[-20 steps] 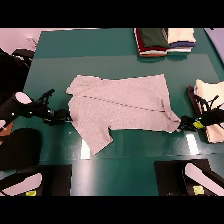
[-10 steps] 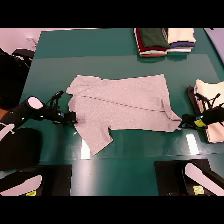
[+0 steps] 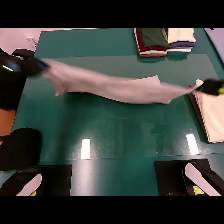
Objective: Fold the shirts.
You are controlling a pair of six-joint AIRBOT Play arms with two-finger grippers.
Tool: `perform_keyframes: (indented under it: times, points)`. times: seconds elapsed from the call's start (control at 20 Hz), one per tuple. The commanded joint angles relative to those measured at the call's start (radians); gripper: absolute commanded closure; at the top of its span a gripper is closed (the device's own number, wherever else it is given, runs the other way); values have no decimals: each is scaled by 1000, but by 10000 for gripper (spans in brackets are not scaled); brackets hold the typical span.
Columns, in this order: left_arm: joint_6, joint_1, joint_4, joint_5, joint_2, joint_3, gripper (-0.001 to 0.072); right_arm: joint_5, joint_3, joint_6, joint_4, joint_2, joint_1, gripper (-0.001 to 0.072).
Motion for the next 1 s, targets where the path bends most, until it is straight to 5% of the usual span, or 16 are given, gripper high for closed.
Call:
perform_keyframes:
  times: [0.0, 0.25, 0.45, 0.65, 0.95]
  points:
    - [-11, 38, 40, -11, 110, 349, 688, -47, 265, 18, 25, 93, 31, 700]
    - [-64, 38, 72, -55, 132, 687, 688, -35, 546, 35, 18, 163, -40, 700]
    - [-111, 38, 187, -113, 121, 733, 689, 14, 692, 56, 21, 132, -84, 700]
    - [-143, 38, 244, -261, 52, 547, 688, 106, 733, 89, 18, 10, 17, 701]
    - [-105, 38, 183, -243, -163, 90, 688, 139, 426, 132, -200, -222, 244, 701]
